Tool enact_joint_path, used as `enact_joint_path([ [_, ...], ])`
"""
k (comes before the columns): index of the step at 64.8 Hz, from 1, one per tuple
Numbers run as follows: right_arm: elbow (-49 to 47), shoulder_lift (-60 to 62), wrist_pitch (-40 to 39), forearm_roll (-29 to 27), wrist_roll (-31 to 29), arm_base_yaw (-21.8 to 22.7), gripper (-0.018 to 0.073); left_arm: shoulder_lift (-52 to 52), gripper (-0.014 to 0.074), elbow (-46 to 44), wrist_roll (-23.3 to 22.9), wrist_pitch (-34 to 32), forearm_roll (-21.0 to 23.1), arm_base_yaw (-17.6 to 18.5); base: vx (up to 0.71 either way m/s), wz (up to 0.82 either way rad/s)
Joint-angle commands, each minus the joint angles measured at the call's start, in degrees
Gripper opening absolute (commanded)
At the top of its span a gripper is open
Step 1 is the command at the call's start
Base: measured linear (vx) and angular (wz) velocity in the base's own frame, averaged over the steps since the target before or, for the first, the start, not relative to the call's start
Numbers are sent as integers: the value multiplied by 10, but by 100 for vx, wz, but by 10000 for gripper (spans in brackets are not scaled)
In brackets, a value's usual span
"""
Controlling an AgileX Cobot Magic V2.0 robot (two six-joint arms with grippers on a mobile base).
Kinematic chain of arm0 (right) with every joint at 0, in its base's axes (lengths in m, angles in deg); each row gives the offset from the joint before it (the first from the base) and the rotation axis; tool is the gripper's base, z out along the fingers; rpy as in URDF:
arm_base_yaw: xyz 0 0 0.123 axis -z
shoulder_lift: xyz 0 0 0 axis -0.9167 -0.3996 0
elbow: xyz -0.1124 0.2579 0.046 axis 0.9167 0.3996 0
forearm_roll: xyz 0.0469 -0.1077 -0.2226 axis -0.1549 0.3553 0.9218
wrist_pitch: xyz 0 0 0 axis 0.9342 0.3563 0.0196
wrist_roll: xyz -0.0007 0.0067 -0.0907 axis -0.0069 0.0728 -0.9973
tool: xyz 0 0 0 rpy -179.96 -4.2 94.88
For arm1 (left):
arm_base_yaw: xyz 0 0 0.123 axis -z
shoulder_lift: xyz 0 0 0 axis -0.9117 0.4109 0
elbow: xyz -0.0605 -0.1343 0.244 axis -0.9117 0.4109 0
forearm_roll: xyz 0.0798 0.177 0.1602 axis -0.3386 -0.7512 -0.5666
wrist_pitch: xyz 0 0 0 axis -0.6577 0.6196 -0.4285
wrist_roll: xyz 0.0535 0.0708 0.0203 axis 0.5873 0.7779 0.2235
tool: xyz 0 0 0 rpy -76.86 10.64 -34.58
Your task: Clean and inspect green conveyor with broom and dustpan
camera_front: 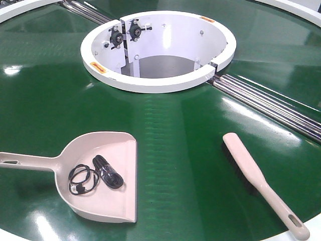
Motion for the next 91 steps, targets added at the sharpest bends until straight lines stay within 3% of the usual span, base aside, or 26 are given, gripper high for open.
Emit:
enact_joint_path([
  [1, -15, -8, -46, -5, 0, 4, -8, 5, -8, -13, -5, -52, 9, 3, 0, 0],
  [44, -15, -8, -46, -26, 0, 4, -8, 4, -8, 3, -5, -56, 9, 2, 0, 0],
  [48, -15, -8, -46, -26, 0, 4, -8, 4, -8, 21, -6, -66, -10, 2, 0, 0],
  [53, -15, -8, -46, -26, 0, 4, -8, 4, -8, 49, -54, -98, -56, 2, 0, 0],
  [60, -15, -8, -46, -26, 0, 4, -8, 4, -8, 90, -202, -172, -160, -11, 0, 0],
  [65, -15, -8, -46, -26, 0, 4, -8, 4, -8, 118, -261, -209, -202, -37, 0, 0],
  [78, -15, -8, -46, -26, 0, 4, -8, -12, -8, 118, -274, -191, -201, -100, 0, 0],
  [85, -15, -8, -46, -26, 0, 4, -8, -94, -8, 118, -274, -157, -201, -115, 0, 0],
  [91, -15, -8, -43, -26, 0, 4, -8, -88, -8, 118, -270, -147, -203, -121, 0, 0],
])
